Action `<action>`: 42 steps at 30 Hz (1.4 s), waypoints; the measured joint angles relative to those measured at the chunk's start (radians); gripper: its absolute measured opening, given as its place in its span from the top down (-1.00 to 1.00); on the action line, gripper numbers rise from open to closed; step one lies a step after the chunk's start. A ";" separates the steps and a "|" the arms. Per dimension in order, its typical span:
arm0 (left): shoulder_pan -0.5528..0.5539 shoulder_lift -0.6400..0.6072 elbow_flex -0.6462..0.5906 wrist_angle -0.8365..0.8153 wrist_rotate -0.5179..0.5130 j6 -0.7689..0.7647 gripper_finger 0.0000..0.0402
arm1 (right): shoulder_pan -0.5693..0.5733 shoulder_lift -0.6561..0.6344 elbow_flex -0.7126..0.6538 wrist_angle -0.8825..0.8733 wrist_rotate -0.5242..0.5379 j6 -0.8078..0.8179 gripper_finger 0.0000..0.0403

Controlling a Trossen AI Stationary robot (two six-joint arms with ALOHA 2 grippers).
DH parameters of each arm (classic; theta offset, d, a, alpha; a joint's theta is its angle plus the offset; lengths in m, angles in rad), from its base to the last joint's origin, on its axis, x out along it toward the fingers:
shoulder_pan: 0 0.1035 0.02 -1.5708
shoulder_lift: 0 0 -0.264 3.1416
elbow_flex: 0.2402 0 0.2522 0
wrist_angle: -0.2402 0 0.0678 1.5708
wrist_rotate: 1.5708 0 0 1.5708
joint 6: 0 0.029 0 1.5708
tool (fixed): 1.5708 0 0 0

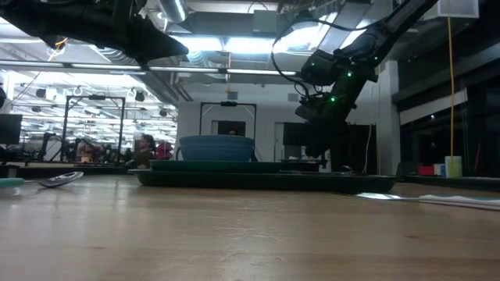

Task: Set up tray
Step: Put the blue fork on the black table napkin

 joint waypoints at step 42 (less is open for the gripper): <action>-0.001 0.000 0.000 -0.001 0.000 -0.024 0.97 | 0.059 0.145 -0.049 0.145 0.149 0.003 0.44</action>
